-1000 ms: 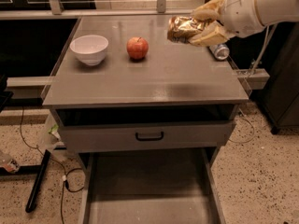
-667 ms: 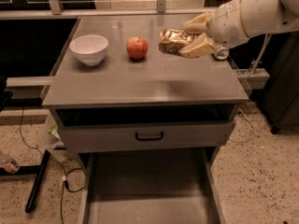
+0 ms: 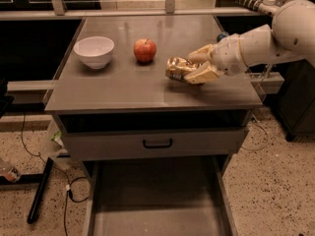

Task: Pick orange can from middle drawer and place on counter

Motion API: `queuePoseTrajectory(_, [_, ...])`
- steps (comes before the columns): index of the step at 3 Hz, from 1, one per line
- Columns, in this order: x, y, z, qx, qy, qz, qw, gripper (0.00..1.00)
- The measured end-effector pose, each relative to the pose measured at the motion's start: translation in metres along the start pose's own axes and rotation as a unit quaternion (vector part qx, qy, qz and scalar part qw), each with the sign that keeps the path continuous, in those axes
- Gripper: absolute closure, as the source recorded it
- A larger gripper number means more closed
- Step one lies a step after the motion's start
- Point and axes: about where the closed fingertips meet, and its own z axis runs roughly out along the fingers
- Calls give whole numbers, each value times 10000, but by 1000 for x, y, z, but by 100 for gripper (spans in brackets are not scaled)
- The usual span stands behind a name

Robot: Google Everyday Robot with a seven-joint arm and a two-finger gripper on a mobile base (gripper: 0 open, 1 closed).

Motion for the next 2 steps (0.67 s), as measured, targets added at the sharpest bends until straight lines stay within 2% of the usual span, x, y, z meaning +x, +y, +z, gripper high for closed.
queuePoseTrajectory(1, [23, -8, 11, 104, 249, 163, 9995, 100])
queuePoseTrajectory(2, [24, -8, 11, 112, 260, 167, 9995, 82])
